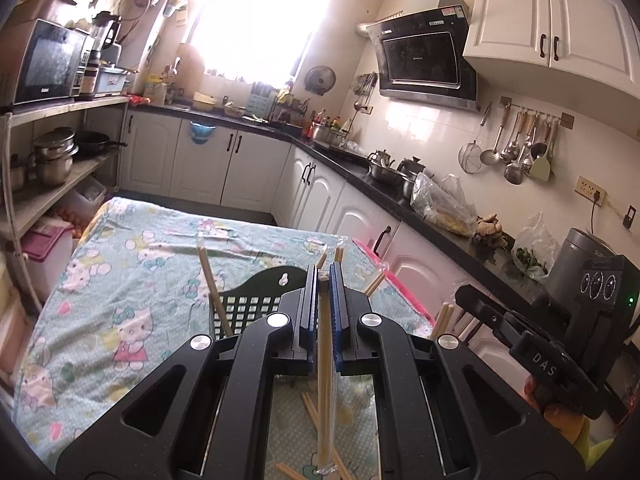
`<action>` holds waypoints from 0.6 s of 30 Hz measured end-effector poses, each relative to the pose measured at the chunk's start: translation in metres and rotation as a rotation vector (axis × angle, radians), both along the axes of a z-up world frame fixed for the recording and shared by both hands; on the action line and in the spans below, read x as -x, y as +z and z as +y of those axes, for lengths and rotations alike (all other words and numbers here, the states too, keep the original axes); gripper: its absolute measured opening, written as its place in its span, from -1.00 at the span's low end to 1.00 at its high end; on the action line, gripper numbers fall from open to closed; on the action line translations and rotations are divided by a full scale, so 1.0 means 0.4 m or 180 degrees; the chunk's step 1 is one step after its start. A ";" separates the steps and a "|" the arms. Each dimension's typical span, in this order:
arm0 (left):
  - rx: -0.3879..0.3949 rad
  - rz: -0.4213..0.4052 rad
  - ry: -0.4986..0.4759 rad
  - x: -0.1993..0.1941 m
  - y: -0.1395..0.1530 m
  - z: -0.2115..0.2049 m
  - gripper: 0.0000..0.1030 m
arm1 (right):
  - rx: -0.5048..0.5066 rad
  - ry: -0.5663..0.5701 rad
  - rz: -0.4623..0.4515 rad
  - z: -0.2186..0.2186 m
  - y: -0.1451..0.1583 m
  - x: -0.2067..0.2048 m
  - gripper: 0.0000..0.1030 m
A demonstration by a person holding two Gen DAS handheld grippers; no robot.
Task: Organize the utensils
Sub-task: 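Lift the chopstick with the left gripper and carry it over the caddy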
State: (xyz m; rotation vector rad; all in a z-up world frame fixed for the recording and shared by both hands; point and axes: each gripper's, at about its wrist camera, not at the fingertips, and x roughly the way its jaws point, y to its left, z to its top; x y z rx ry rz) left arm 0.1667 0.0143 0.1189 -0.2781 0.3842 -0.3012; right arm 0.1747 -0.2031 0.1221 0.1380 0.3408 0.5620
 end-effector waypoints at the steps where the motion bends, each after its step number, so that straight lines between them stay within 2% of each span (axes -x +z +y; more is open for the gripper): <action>1: -0.0002 -0.0011 -0.0003 -0.004 0.004 -0.001 -0.94 | 0.0006 0.0008 -0.0010 0.004 0.005 -0.003 -0.95; 18: 0.0024 -0.0227 0.0197 -0.062 0.088 0.036 -0.94 | 0.0009 0.0171 -0.0329 0.087 0.116 -0.056 -0.95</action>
